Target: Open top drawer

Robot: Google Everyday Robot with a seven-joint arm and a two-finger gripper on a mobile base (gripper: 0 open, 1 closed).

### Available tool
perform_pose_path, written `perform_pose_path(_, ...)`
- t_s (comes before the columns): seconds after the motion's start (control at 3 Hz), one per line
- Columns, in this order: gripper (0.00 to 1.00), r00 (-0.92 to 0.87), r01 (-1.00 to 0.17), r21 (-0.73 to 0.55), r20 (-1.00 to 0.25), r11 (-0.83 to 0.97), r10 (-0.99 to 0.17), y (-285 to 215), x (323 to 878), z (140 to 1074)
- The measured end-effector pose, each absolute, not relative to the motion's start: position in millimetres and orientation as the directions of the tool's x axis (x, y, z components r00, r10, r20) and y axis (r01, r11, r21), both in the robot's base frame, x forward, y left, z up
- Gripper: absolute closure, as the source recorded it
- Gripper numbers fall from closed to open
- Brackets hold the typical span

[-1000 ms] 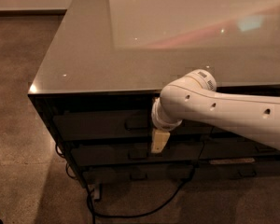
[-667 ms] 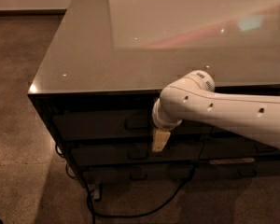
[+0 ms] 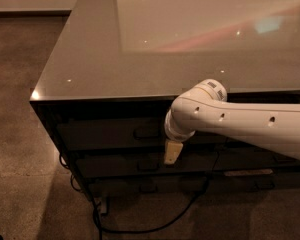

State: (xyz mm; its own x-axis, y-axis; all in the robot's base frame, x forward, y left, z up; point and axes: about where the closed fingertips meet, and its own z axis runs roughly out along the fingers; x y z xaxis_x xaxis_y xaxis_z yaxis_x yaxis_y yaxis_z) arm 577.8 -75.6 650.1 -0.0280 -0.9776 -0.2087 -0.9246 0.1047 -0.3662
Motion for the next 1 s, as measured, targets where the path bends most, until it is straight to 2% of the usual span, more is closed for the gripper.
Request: perform_pose_path(1.0,0.0,-0.036,-0.941,-0.326,-0.183,0.095,-0.983,-72,586,623)
